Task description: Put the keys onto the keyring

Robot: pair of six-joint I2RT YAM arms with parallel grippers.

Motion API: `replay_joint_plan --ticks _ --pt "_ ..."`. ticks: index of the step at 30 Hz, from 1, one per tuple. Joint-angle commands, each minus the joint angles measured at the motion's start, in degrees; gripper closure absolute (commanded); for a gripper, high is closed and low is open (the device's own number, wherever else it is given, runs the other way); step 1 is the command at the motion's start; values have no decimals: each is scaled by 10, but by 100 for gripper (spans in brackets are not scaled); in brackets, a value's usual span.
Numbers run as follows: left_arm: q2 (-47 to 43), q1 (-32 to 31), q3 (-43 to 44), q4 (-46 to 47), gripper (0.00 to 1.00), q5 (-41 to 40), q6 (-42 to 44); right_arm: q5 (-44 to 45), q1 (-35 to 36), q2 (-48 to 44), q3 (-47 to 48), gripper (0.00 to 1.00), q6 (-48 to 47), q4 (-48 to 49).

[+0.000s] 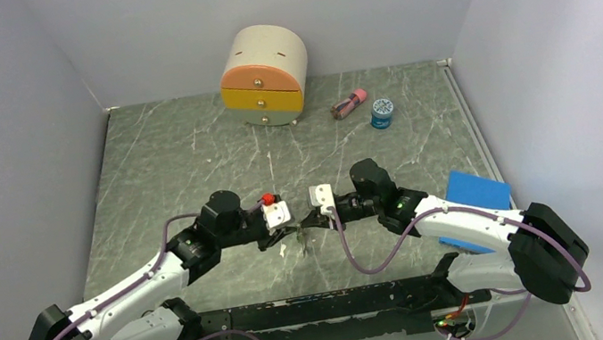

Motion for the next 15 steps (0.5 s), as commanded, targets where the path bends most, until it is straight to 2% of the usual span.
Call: replay_joint_plan --ticks 1,11,15 --pt "2 -1 17 22 68 3 16 -13 0 -3 6 100 -1 26" --pt "12 -3 13 43 68 26 13 -13 0 0 9 100 -2 25" --pt "23 -2 16 47 81 32 11 -13 0 1 10 100 0 26"
